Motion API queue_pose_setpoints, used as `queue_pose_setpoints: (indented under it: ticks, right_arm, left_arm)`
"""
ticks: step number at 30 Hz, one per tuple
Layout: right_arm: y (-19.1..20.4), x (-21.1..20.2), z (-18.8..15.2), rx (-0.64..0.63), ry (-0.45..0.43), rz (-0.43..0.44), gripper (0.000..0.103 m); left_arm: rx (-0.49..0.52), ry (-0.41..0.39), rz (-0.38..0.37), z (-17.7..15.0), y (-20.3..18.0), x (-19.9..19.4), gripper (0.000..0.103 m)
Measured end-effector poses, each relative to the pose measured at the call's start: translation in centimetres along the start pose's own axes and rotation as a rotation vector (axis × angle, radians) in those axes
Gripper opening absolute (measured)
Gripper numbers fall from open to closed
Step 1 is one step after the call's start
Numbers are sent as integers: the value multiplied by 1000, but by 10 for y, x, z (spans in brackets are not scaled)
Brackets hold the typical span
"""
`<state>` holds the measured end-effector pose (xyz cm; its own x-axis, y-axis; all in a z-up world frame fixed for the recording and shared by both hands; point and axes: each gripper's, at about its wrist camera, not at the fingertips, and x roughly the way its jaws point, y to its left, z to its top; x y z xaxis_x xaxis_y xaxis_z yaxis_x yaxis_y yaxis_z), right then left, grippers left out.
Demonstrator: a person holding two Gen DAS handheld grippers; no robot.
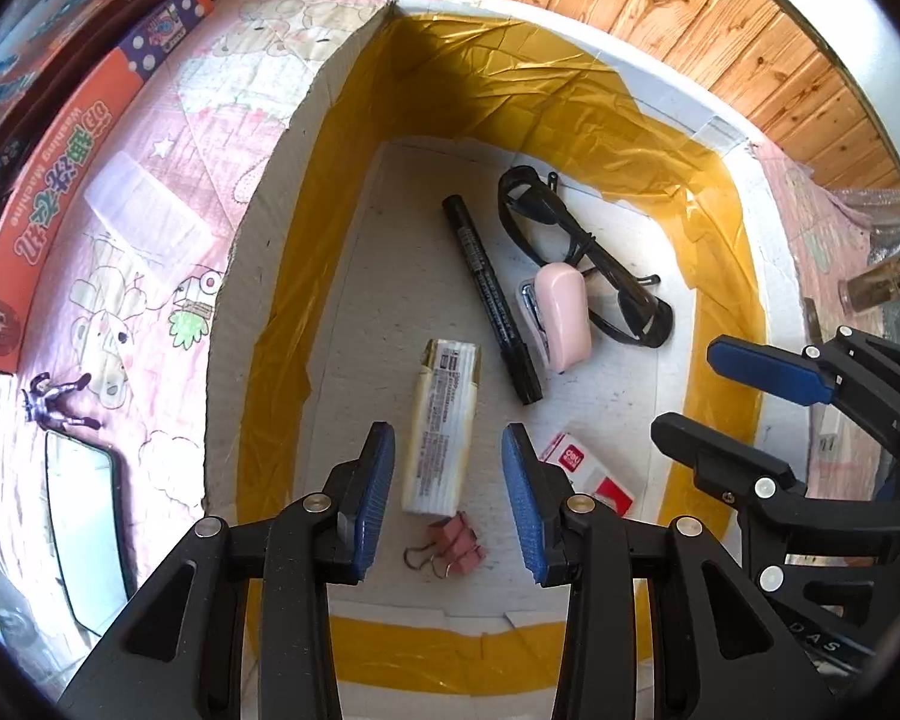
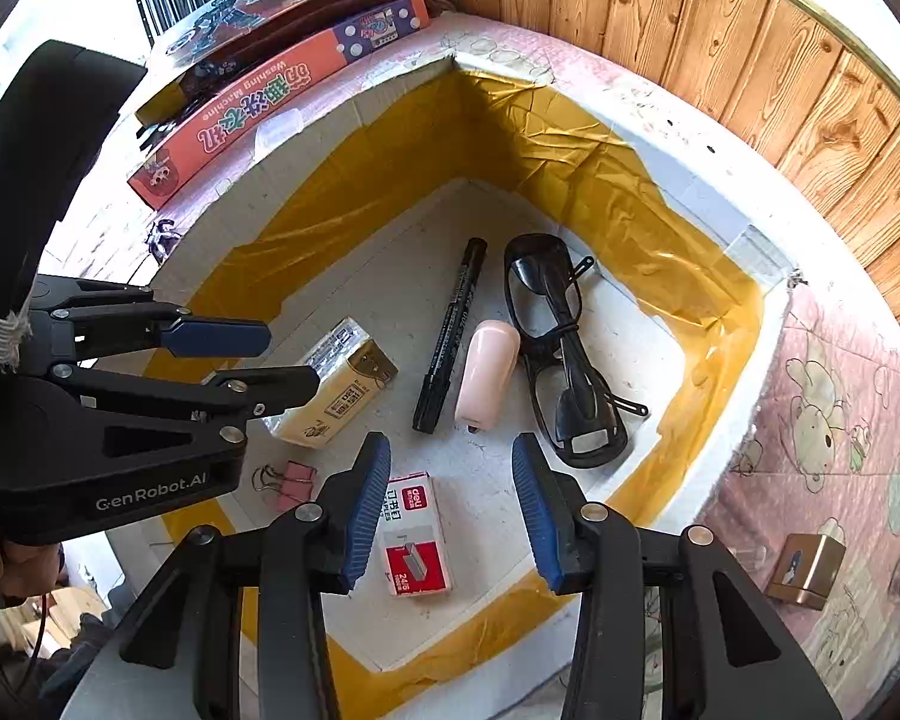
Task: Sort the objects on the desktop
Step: 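Open the left tool to drop the tissue pack while the right tool releases the stapler into the box, then withdraw both open tools from the box toward the remaining items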
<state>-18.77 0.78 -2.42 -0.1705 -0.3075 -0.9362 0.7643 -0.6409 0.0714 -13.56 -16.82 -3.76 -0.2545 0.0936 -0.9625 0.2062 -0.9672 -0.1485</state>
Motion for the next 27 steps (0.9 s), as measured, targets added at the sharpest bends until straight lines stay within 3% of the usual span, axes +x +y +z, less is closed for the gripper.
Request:
queue_pose_setpoints:
  ticks: [16, 27]
  right_arm:
    - [17, -62, -42, -4, -128, -23, 47]
    - [23, -82, -61, 0, -173, -15, 48]
  left_arm:
    - [100, -153, 29, -52, -37, -71, 39]
    - [136, -195, 24, -80, -62, -101, 39]
